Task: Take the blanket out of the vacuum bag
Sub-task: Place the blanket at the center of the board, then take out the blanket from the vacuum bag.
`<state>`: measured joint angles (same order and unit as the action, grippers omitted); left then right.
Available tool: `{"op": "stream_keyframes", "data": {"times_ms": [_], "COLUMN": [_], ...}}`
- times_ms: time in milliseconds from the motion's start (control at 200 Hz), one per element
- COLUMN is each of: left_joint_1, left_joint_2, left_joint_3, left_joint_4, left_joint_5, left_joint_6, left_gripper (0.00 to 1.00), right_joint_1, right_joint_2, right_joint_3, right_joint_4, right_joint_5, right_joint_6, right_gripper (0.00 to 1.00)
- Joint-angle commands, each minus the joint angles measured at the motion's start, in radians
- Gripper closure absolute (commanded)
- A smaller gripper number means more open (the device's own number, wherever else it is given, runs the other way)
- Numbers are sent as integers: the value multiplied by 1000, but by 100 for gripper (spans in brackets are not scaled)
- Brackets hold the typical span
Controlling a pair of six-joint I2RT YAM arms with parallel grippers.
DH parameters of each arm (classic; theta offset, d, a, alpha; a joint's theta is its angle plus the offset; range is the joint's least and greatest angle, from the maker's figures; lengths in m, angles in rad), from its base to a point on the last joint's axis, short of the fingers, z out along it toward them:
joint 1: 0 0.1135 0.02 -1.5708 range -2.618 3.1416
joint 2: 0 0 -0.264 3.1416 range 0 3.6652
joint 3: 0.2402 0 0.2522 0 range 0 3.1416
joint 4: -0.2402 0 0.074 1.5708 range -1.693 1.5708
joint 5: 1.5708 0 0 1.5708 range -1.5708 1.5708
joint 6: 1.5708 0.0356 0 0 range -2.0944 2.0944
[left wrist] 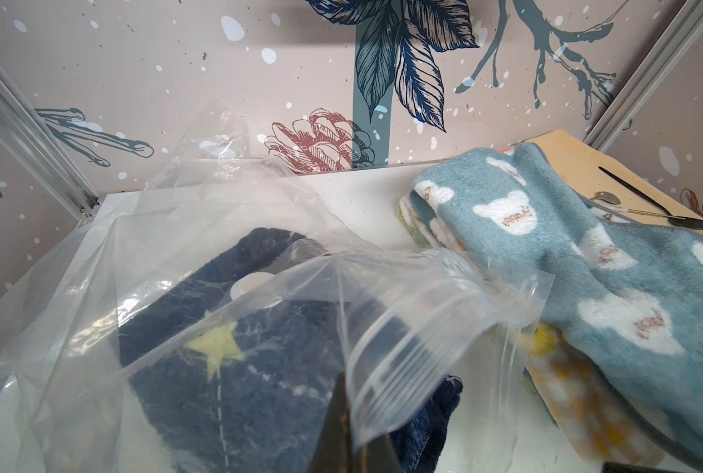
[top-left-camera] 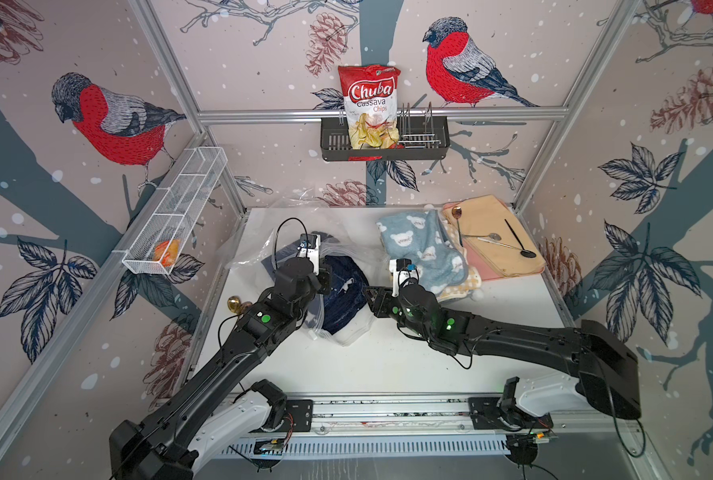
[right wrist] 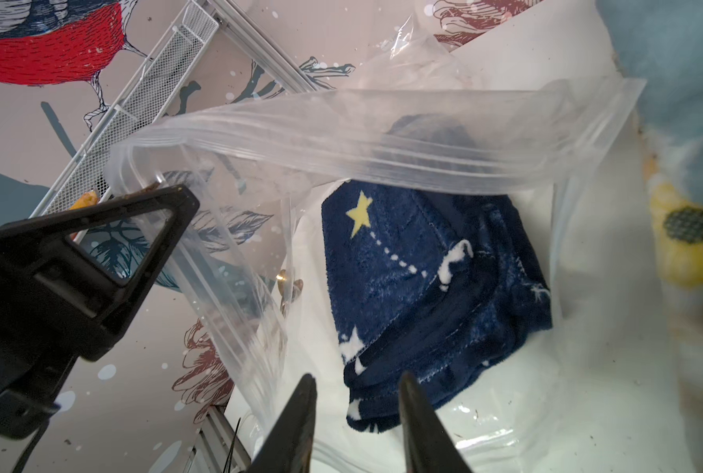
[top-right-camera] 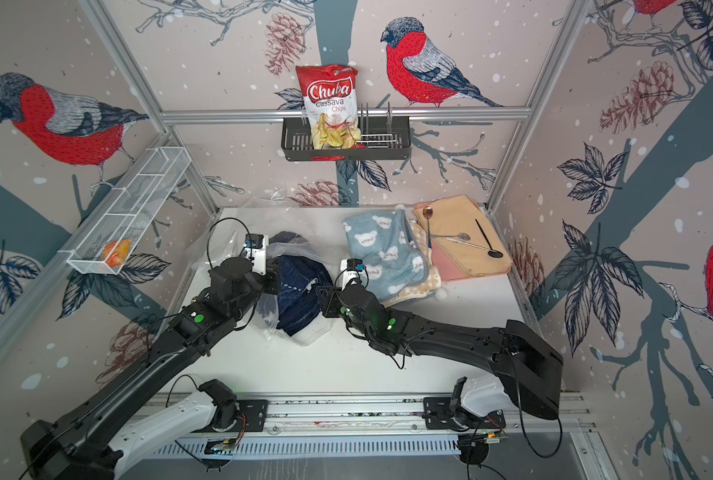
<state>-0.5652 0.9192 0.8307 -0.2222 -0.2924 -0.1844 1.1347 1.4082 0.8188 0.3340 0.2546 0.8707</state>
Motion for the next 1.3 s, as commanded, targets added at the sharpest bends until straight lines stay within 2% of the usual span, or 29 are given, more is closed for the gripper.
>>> {"op": "stream_keyframes", "data": {"times_ms": [0,50,85,530,1041,1296], "left_joint_1": [-2,-2,-2,-2,-2,-2], "left_joint_2": [3,6,7,10,4,4], "left_joint_3": [5,7,7,7,7,5], "left_joint_4": [37,34,33,35,35,37], "left_joint_5": [0,-4,-7,4,13,17], "left_joint_6": [5,8,8,9,7,6], "left_gripper": [95,94,94,92,92,92], "right_joint_1": [0,-24,-49,-56,-53,-52], "right_joint_2": [31,55,68,229,332,378], "right_joint_3": [7,-7,-18,28,78,98], "right_joint_4": [70,115,138,181,211,204], "right_joint_5": [-6,-72,-129,-235,-287,-290], "right_joint_6": [30,59,90,118,154,210], "right_gripper": [67,80,85,85,78,67]}}
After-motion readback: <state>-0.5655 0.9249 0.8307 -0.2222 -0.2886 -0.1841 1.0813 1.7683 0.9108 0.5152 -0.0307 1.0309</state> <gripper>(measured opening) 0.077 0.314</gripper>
